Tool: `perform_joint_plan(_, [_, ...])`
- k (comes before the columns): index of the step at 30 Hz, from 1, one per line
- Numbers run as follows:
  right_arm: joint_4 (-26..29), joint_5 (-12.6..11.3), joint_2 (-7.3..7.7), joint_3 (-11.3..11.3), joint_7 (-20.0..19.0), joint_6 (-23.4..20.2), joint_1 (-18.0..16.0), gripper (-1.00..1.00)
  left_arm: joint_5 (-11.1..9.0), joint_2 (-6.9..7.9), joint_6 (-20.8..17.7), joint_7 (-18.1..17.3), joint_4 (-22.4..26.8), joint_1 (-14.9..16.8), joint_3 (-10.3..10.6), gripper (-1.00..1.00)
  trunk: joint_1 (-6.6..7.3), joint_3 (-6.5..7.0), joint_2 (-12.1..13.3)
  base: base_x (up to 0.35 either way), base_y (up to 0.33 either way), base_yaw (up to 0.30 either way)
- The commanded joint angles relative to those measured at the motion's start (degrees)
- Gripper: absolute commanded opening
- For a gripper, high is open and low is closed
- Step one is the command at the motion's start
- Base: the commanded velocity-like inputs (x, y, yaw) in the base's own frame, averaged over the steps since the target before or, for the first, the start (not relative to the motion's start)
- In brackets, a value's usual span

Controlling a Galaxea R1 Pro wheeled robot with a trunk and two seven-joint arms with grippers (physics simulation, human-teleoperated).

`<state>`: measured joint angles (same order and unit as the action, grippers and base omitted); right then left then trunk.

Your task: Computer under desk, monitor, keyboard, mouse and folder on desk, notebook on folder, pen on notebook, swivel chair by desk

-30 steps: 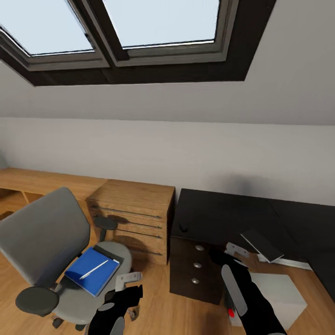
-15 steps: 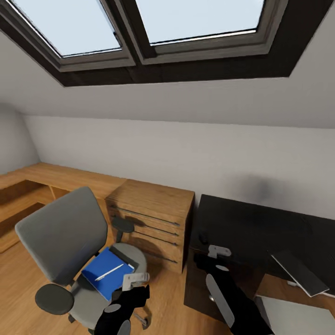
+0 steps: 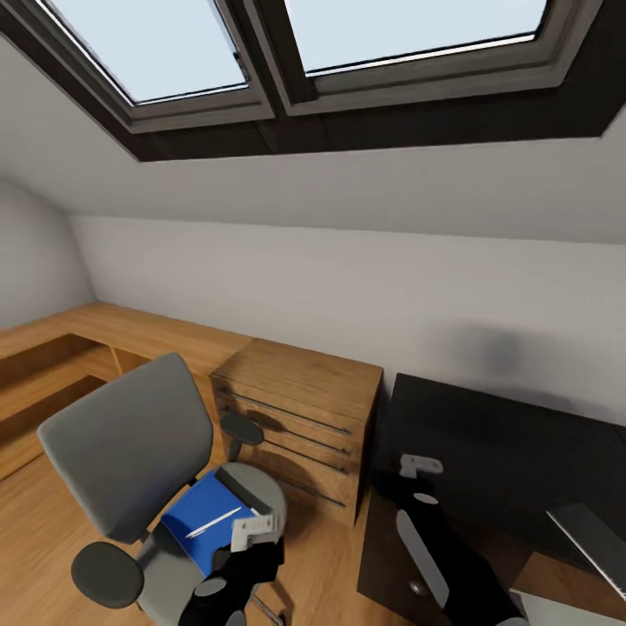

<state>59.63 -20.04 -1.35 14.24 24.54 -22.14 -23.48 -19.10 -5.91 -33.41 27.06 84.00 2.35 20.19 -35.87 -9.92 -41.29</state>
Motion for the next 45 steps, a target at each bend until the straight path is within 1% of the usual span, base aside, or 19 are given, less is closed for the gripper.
perform_joint_plan(1, [0.41,-0.37,0.36,0.11,0.83,-0.49,0.28,1.0,-0.62,0.05,-0.15,0.56,0.4,-0.18,0.01,1.0,-0.02,-0.09,-0.08,0.0,0.0,0.0])
perform_joint_plan(5, [1.69,-1.58,1.66,-0.07,2.12,-1.8,1.56,1.0,-0.67,0.35,-0.27,0.55,1.7,-0.4,-0.23,1.0,-0.02,-0.09,-0.08,0.0,-0.004,0.0])
perform_joint_plan(10, [3.3,-1.66,3.18,-0.09,3.72,-3.43,1.93,1.0,-0.67,0.44,-0.3,0.56,3.31,-0.41,-0.31,1.0,-0.02,-0.09,-0.08,0.096,-0.138,0.0])
perform_joint_plan(13, [4.26,-1.6,3.19,-0.09,4.66,-4.4,1.94,1.0,-0.67,0.46,-0.31,0.55,4.27,-0.41,-0.37,1.0,-0.02,-0.09,-0.08,0.212,-0.229,0.0])
perform_joint_plan(18, [5.87,-1.44,3.2,-0.01,4.6,-5.2,1.94,1.0,-0.67,0.54,-0.29,0.55,5.88,-0.41,-0.5,1.0,-0.02,-0.09,-0.08,0.236,-0.242,0.0])
perform_joint_plan(19, [6.18,-1.46,3.2,-0.04,4.55,-5.2,1.94,1.0,-0.67,0.54,-0.27,0.55,6.88,-0.41,-0.5,1.0,-0.02,-0.09,-0.08,0.247,-0.24,0.0])
perform_joint_plan(27, [5.43,-1.45,3.52,-0.07,3.85,-4.52,1.94,1.0,-0.67,0.49,-0.25,0.54,6.88,-0.41,-0.43,1.0,-0.02,-0.09,-0.08,0.252,-0.205,0.0])
perform_joint_plan(29, [4.43,-1.4,3.68,-0.01,2.75,-3.42,1.97,1.0,-0.67,0.47,-0.25,0.54,6.9,-0.41,-0.39,1.0,-0.02,-0.09,-0.08,0.24,-0.135,0.0])
perform_joint_plan(31, [3.16,-1.27,3.96,0.11,0.33,-1.75,1.96,1.0,-0.67,0.47,-0.25,0.54,6.93,-0.41,-0.32,1.0,-0.02,-0.09,-0.08,0.154,-0.076,0.0])
perform_joint_plan(33, [1.23,-0.94,4.55,0.25,-4.91,1.03,1.96,1.0,-0.67,0.46,-0.3,0.54,6.95,-0.41,-0.17,1.0,-0.02,-0.09,-0.08,0.072,-0.036,0.0])
perform_joint_plan(35, [-0.31,-0.19,5.31,0.26,-11.27,3.73,2.0,1.0,-0.67,0.43,-0.32,0.54,6.99,-0.41,0.09,1.0,-0.02,-0.09,-0.08,0.029,-0.015,0.0])
perform_joint_plan(36, [-1.08,0.25,5.65,0.23,-15.49,5.37,1.97,1.0,-0.67,0.37,-0.33,0.54,7.16,-0.41,0.25,1.0,-0.02,-0.09,-0.08,0.012,-0.006,0.0])
perform_joint_plan(37, [-2.11,0.47,5.83,0.17,-18.05,6.64,1.99,1.0,-0.67,0.33,-0.3,0.54,7.4,-0.41,0.52,1.0,-0.02,-0.09,-0.08,0.006,-0.003,0.0])
perform_joint_plan(39, [-4.2,0.64,5.87,0.12,-19.65,8.28,1.96,1.0,-0.64,0.25,-0.27,0.54,7.61,-0.41,0.77,1.0,-0.02,-0.09,-0.08,0.003,-0.002,0.0])
perform_joint_plan(41, [-5.22,0.69,5.86,0.12,-20.05,9.05,1.95,1.0,-0.65,0.23,-0.27,0.54,7.66,-0.41,0.85,1.0,-0.02,-0.09,-0.08,0.002,-0.001,0.0])
perform_joint_plan(44, [-6.91,0.95,5.71,0.21,-20.57,10.36,1.94,1.0,-0.63,0.2,-0.2,0.55,7.82,-0.41,0.96,1.0,-0.68,-0.63,-1.28,0.0,0.0,0.0])
perform_joint_plan(45, [-7.29,1.1,5.67,0.25,-20.58,10.62,1.94,1.0,-0.6,0.2,-0.12,0.61,7.9,-0.41,1.72,1.0,-0.9,-0.81,-1.68,0.0,0.0,0.0])
